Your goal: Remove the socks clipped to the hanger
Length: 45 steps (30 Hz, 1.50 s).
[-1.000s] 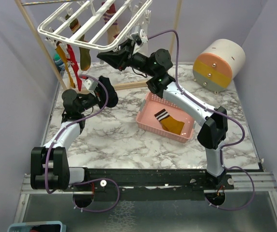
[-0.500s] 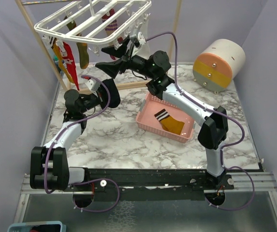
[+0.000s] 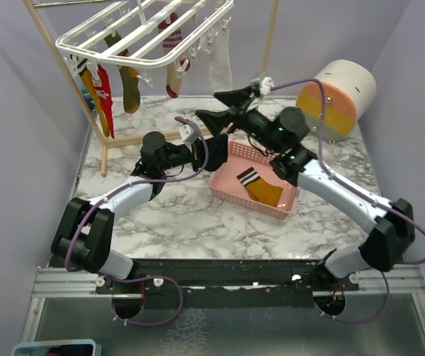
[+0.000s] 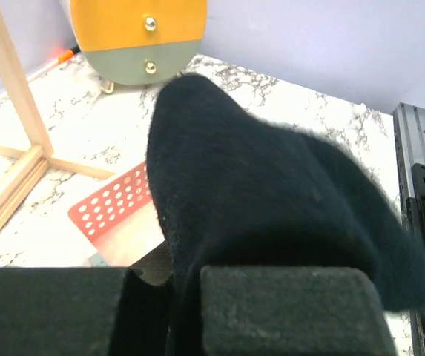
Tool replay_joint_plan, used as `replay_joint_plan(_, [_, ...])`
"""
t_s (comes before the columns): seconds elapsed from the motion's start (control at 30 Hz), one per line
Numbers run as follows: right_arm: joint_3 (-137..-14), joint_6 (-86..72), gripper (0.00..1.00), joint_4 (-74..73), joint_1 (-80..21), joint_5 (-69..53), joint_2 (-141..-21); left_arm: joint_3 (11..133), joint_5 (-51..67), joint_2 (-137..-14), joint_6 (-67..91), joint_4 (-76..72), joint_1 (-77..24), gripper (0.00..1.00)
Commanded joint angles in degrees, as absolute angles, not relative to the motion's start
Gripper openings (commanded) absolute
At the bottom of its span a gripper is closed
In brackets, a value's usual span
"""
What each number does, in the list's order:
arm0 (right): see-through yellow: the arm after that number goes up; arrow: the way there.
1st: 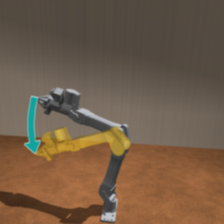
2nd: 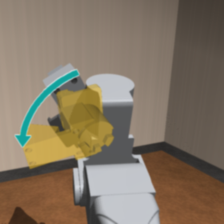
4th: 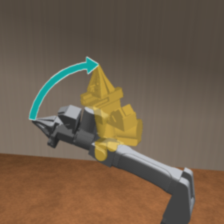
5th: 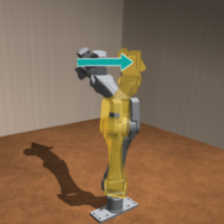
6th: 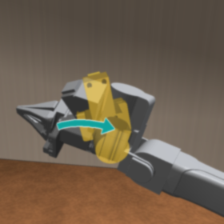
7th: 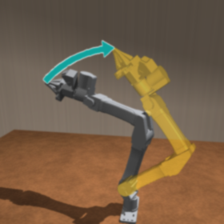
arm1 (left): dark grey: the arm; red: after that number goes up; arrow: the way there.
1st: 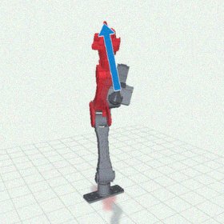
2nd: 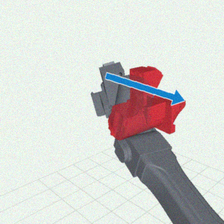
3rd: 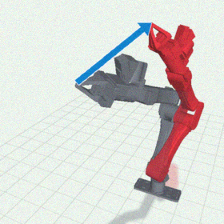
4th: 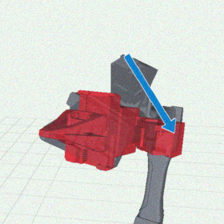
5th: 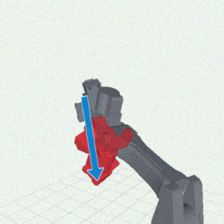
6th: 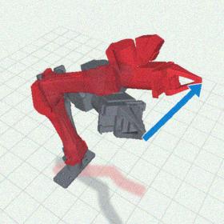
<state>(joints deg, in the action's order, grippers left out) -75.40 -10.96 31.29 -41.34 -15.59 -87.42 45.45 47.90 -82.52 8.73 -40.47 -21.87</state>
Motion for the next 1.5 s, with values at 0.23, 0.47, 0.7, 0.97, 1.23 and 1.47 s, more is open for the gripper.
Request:
replay_joint_plan(0.23, [-62.6,-2.2,0.84,21.1,-31.4,8.0,-64.1,55.0,42.3,-93.6,3.1,-37.9,-29.8,0.0])
replay_joint_plan(0.47, [-59.8,1.4,0.85,15.8,-31.1,14.8,-56.5,71.4,37.4,-104.0,-7.7,-18.8,-36.5,0.0])
replay_joint_plan(0.7, [-55.8,1.8,0.85,16.3,-31.0,20.2,-51.2,87.1,24.3,-113.0,-22.7,9.7,-44.8,0.0])
replay_joint_plan(0.97, [-53.6,4.2,0.85,16.8,-31.0,22.9,-49.4,89.5,18.5,-113.9,-27.4,20.7,-47.5,0.85])
replay_joint_plan(1.23, [-51.5,6.7,0.86,19.9,-31.0,25.1,-50.7,91.8,19.1,-112.4,-28.5,28.4,-47.6,0.99])
replay_joint_plan(1.47, [-52.6,6.2,0.87,22.5,-30.5,24.3,-54.4,92.2,20.5,-104.6,-29.1,29.2,-47.2,0.99])
